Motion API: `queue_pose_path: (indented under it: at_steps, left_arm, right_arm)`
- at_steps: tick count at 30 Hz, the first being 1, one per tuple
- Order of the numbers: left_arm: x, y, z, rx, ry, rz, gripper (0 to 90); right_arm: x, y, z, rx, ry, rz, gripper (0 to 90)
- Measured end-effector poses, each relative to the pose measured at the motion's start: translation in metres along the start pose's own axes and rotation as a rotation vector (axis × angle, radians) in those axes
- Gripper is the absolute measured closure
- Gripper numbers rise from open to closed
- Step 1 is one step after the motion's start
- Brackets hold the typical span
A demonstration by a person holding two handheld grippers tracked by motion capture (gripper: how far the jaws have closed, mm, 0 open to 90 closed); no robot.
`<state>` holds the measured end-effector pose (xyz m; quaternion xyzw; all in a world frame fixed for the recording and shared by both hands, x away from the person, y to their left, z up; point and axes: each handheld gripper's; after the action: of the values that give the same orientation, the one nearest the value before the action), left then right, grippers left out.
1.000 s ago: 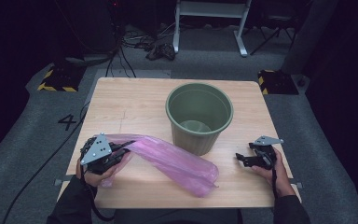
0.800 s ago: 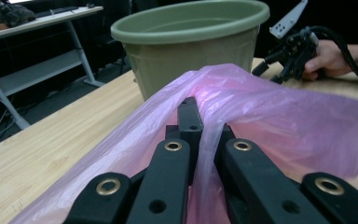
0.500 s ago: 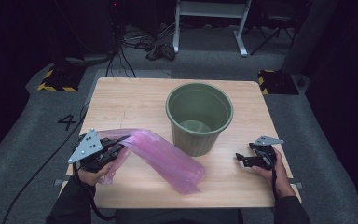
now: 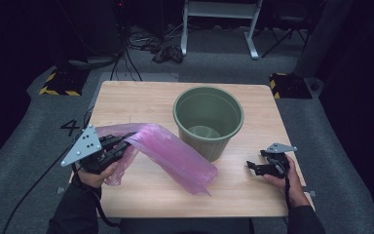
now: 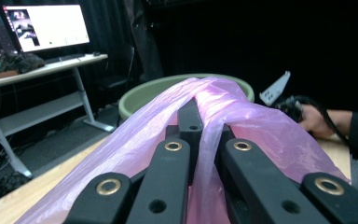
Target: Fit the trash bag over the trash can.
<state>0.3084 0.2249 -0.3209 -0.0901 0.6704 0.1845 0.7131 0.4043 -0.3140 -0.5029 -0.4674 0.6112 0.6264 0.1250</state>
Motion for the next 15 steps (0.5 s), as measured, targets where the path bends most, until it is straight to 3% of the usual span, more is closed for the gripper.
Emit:
queue_pose_path:
  at_steps: [8, 15]
  left_arm:
    - [-0.032, -0.006, 0.009, -0.006, -0.011, -0.057, 89.7]
    - [-0.058, -0.012, 0.014, -0.019, -0.051, -0.083, 89.7]
  right_arm:
    - [0.0, 0.0, 0.0, 0.0, 0.0, 0.0, 18.6]
    - [0.0, 0.0, 0.0, 0.0, -0.002, 0.0, 18.6]
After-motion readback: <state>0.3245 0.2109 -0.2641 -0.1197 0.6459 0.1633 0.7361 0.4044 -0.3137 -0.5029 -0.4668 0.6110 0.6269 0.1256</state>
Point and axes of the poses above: each handheld gripper's, and its own axes: y roughly backward along the jaws, x roughly out of its underside, z roughly to its left, and after that the axes turned 15 degrees about x, right-handed
